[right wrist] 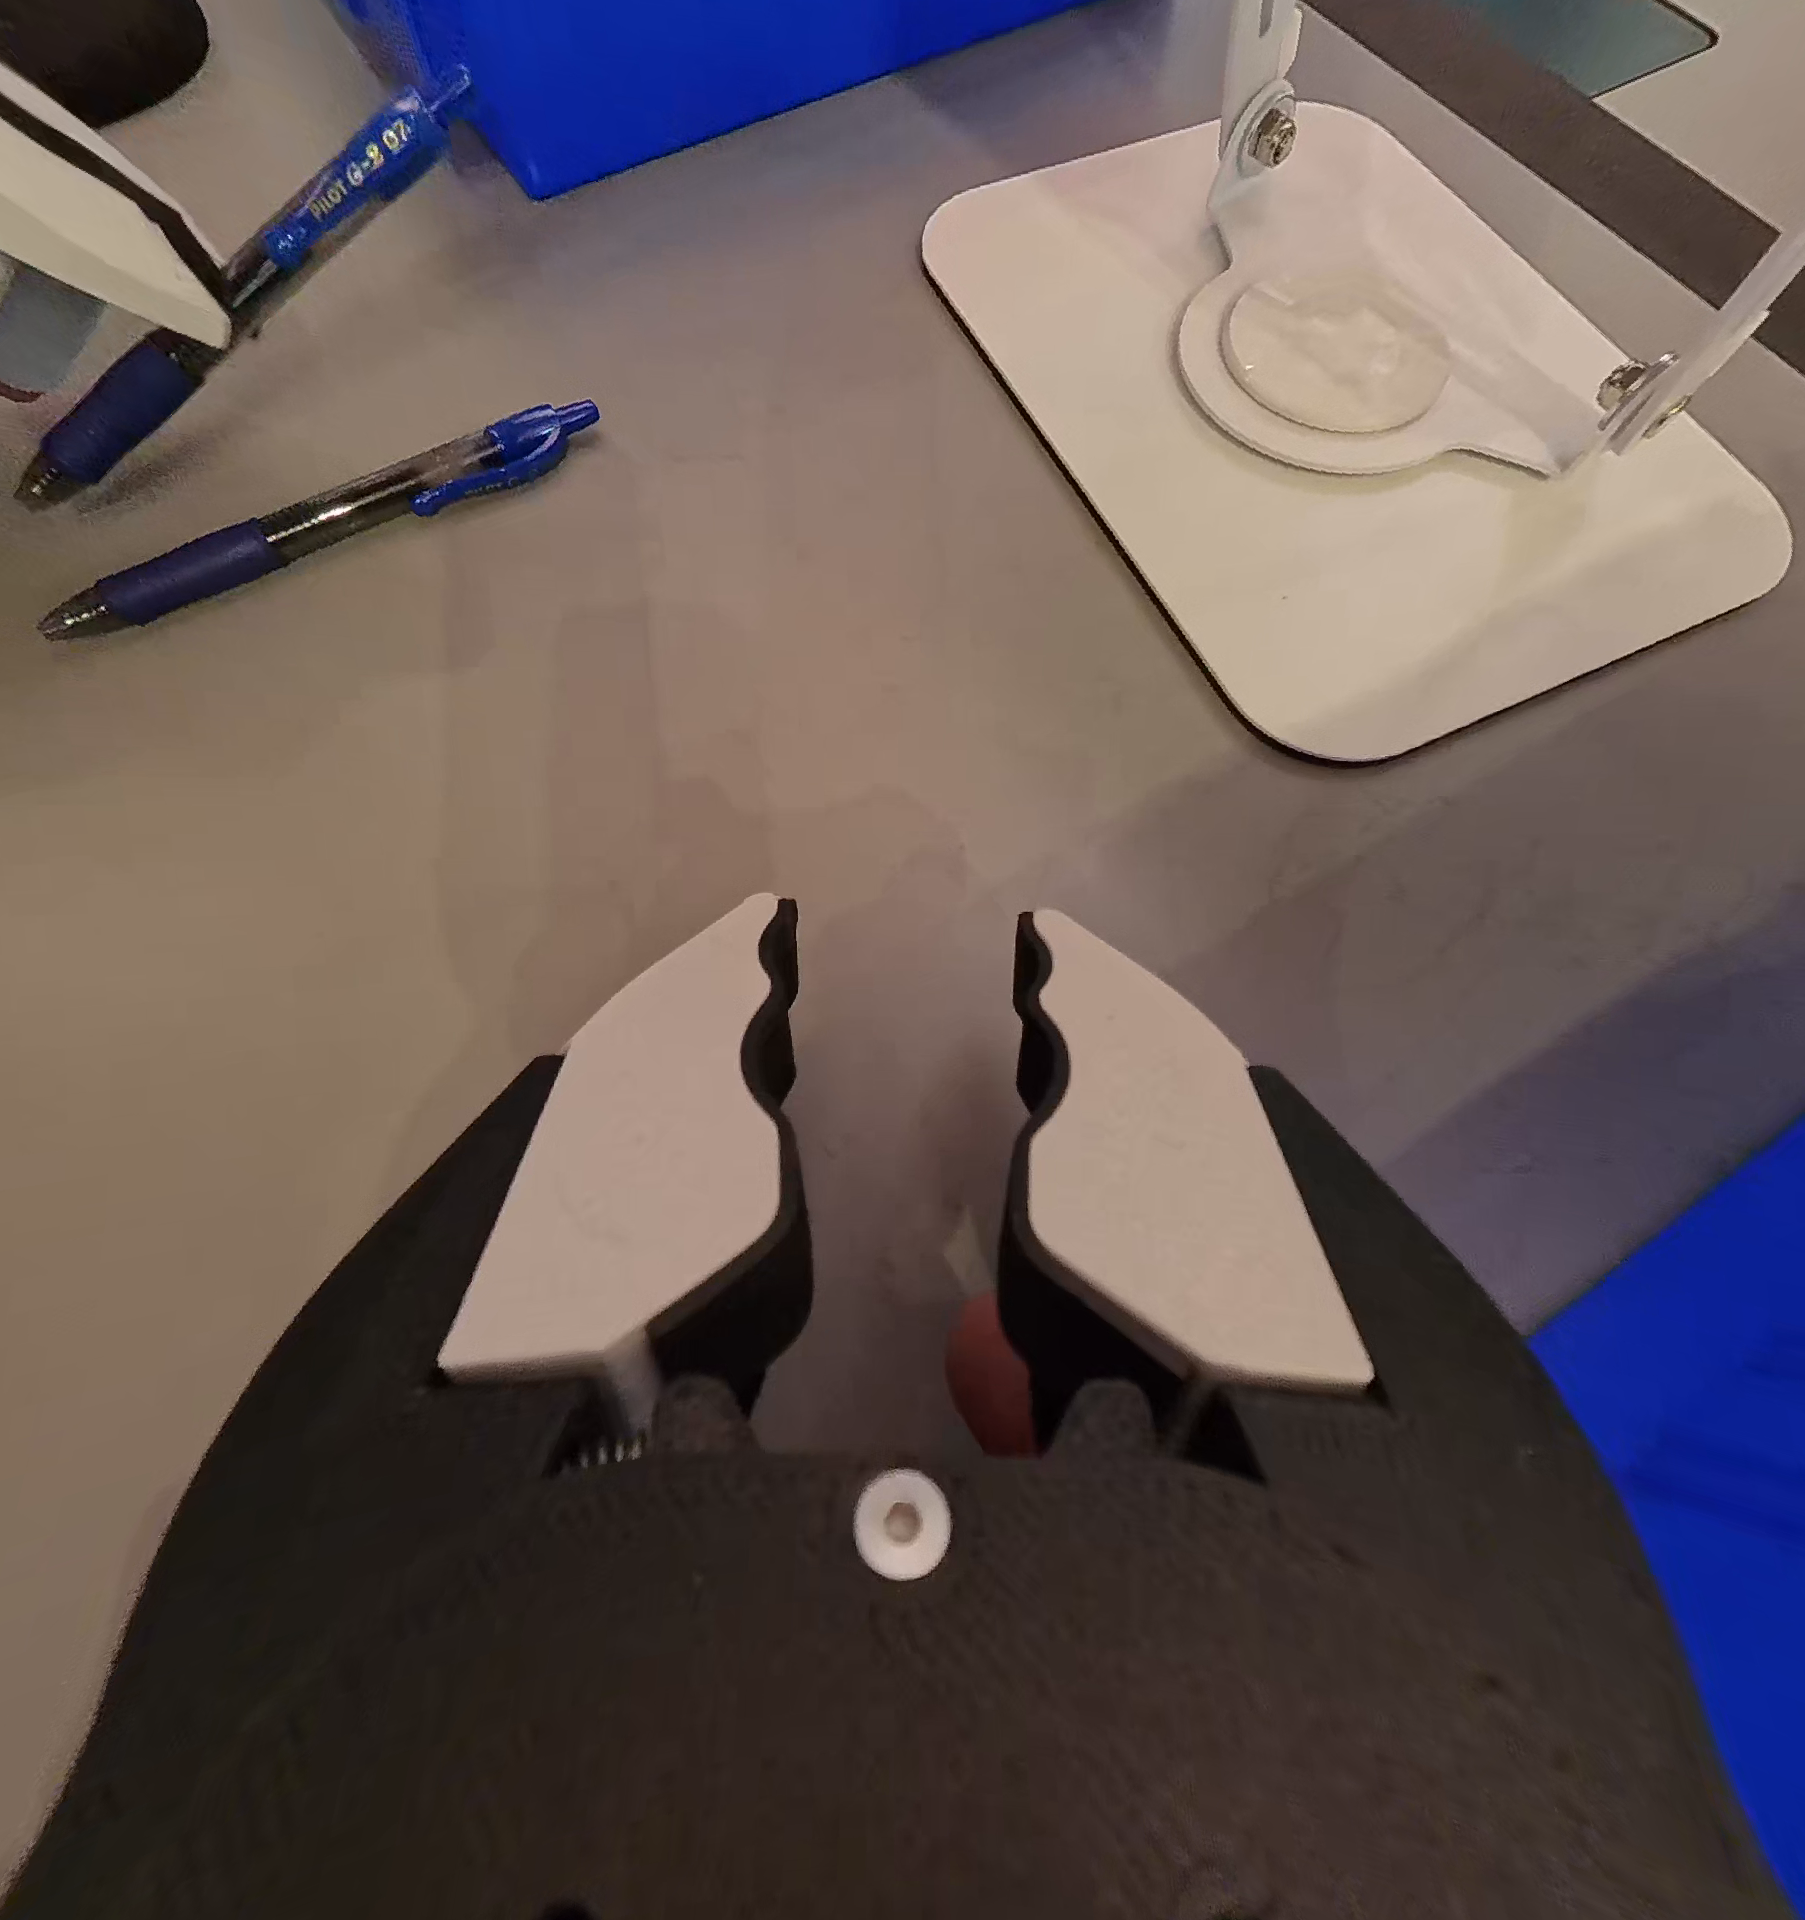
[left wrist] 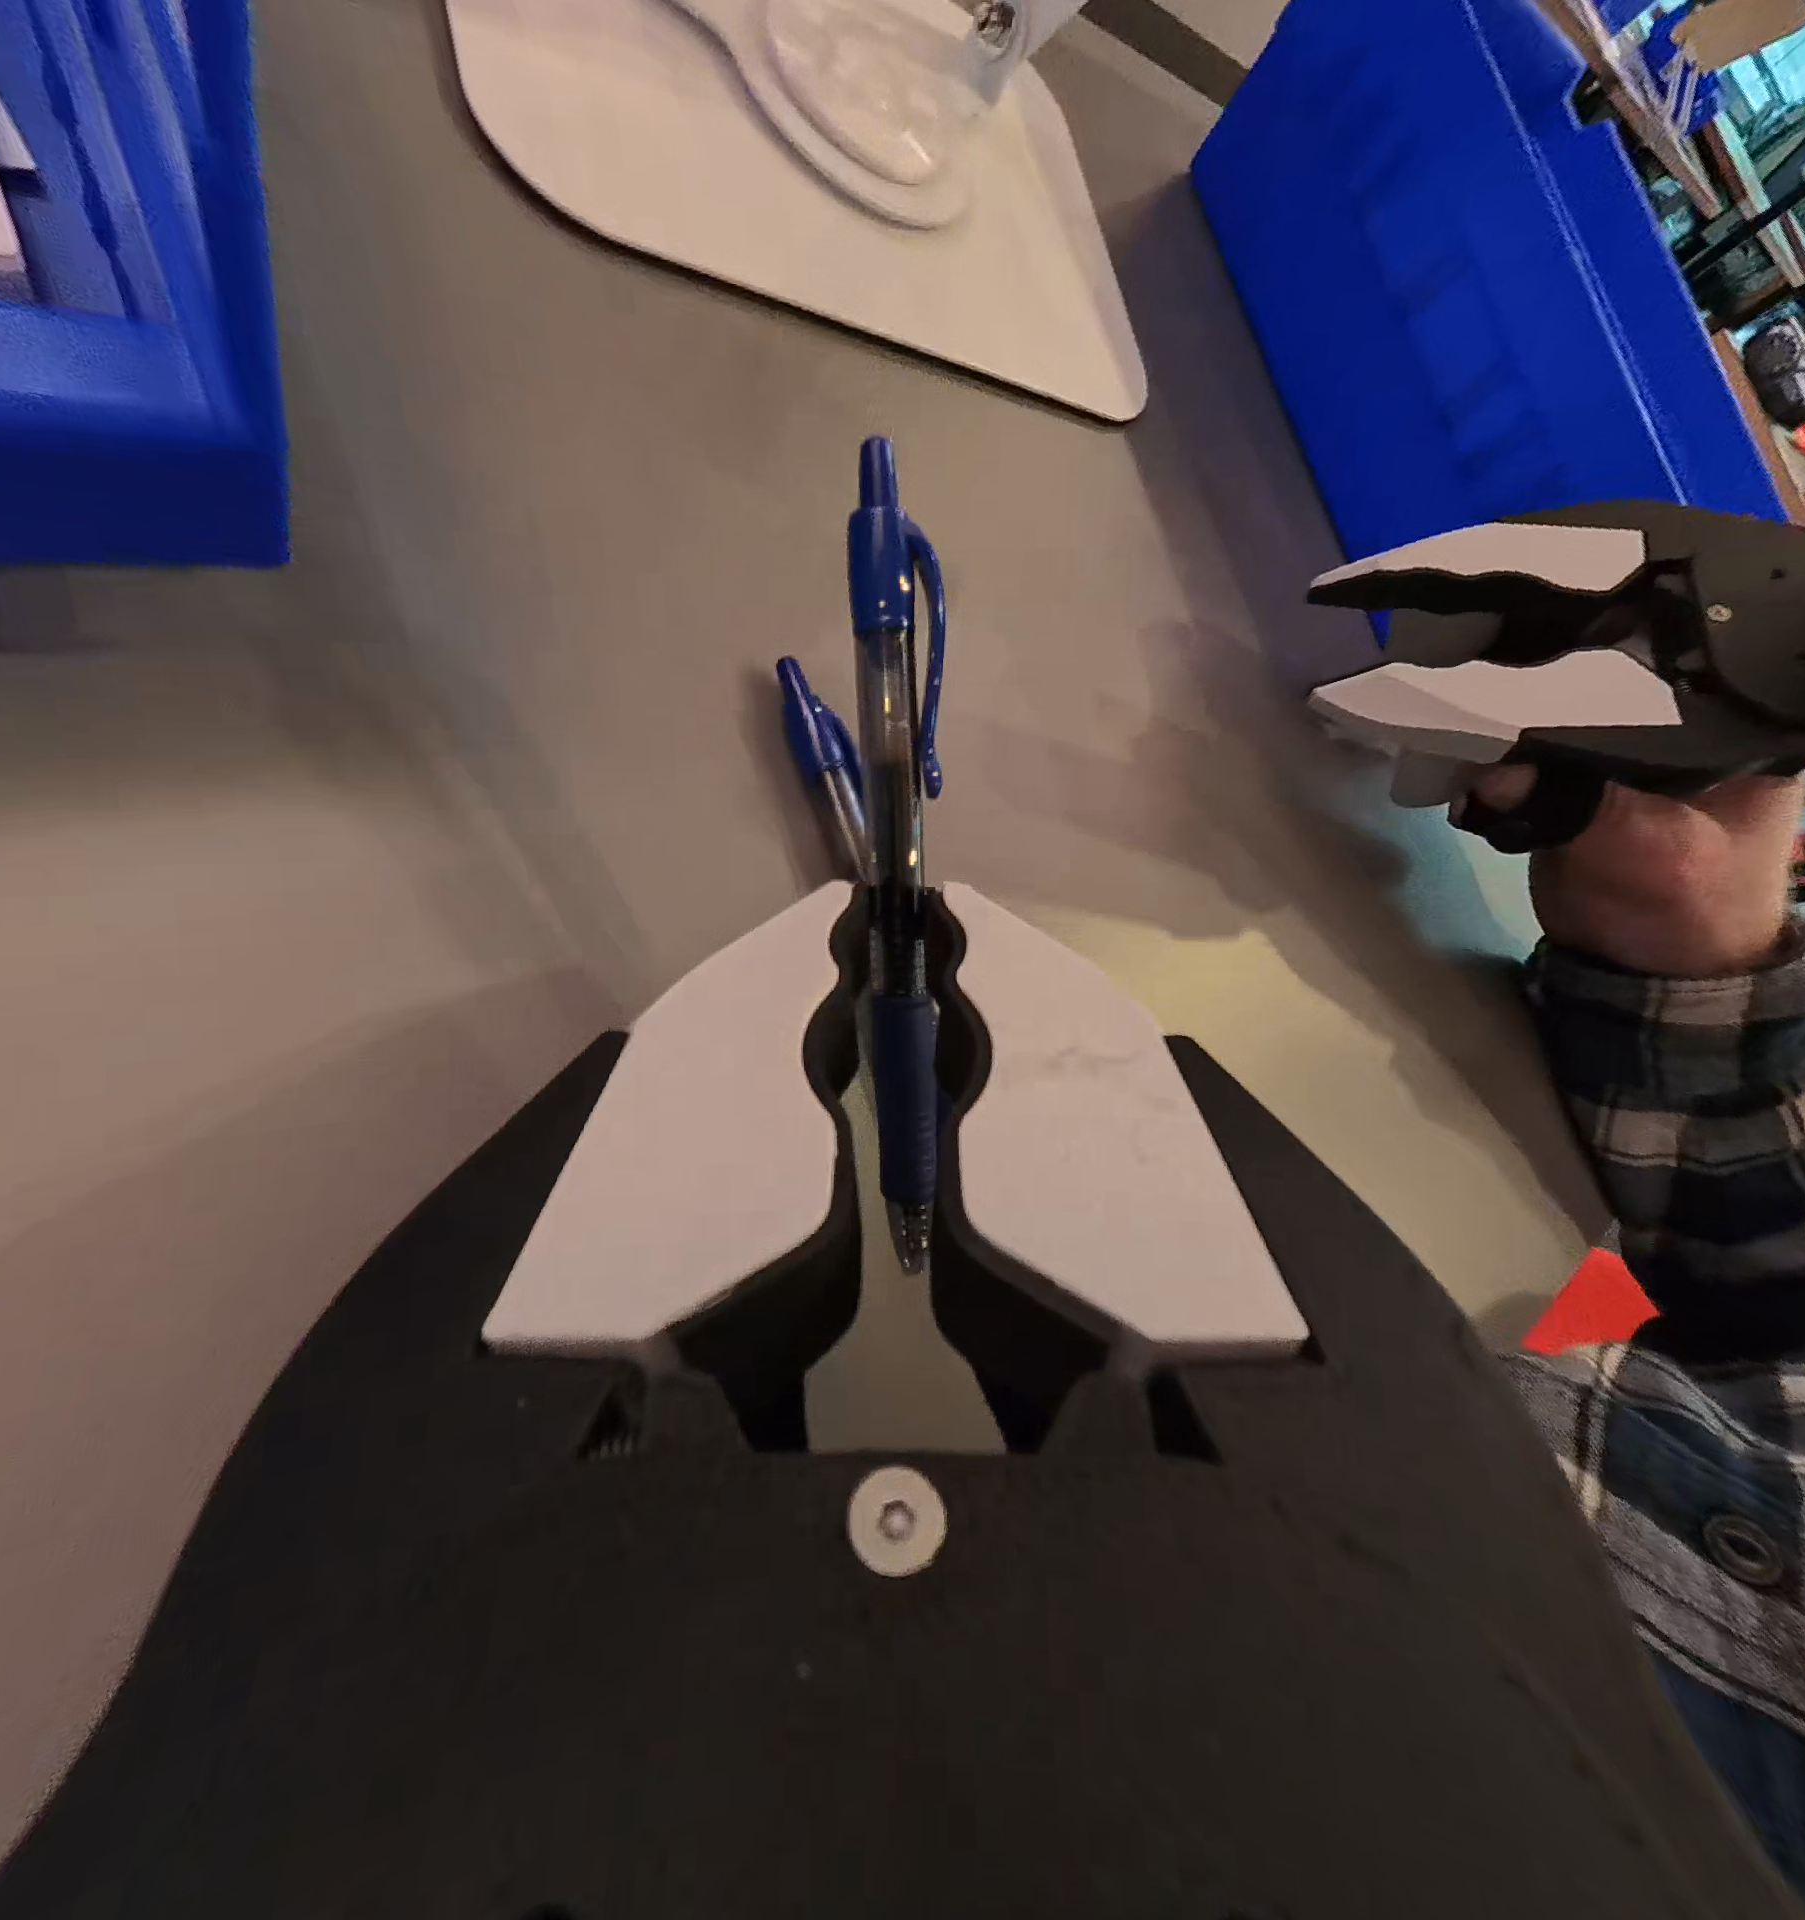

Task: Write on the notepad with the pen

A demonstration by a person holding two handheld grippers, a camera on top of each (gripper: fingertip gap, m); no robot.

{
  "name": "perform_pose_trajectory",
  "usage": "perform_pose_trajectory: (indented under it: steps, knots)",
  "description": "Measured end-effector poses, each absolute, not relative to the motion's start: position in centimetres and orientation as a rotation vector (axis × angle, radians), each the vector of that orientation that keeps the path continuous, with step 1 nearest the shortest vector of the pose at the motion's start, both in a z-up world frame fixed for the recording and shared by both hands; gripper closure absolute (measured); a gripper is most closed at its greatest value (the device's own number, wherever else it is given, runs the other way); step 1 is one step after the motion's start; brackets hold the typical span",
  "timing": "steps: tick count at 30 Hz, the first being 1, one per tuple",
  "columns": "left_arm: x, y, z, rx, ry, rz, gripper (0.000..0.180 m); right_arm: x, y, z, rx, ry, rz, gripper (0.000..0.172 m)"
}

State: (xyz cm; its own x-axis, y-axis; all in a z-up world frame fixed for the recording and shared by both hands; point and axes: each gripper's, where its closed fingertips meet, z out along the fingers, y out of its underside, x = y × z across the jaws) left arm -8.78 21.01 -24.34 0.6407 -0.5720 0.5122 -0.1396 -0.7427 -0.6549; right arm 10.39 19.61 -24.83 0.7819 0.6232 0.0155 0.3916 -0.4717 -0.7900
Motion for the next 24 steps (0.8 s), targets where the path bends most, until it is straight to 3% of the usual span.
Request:
perform_pose_trajectory:
  steps: [5, 11, 13, 18, 22, 24]
  knots:
    - [-9.5, 21.2, -25.3, -2.306, 0.484, -0.983, 0.170, 10.5, 19.6, -24.8, -2.127, -0.743, 0.350, 0.132]
    - [-10.2, 20.9, -25.5, -2.302, 0.553, -0.896, 0.140, 10.5, 19.6, -24.9, -2.127, -0.744, 0.355, 0.132]
    - [-10.9, 21.8, -23.2, -2.236, 0.611, -0.822, 0.139, 10.5, 19.6, -24.8, -2.128, -0.739, 0.359, 0.132]
    - [-14.3, 29.2, -15.3, -2.095, 0.752, -0.592, 0.149, 10.5, 19.6, -24.7, -2.123, -0.740, 0.363, 0.132]
    - [-15.4, 37.3, -16.9, -2.185, 1.158, -0.349, 0.128, 10.5, 19.6, -24.9, -2.129, -0.742, 0.360, 0.132]
    - [-15.5, 41.3, -18.6, -2.149, 1.386, -0.259, 0.129, 10.6, 19.6, -25.0, -2.132, -0.740, 0.355, 0.132]
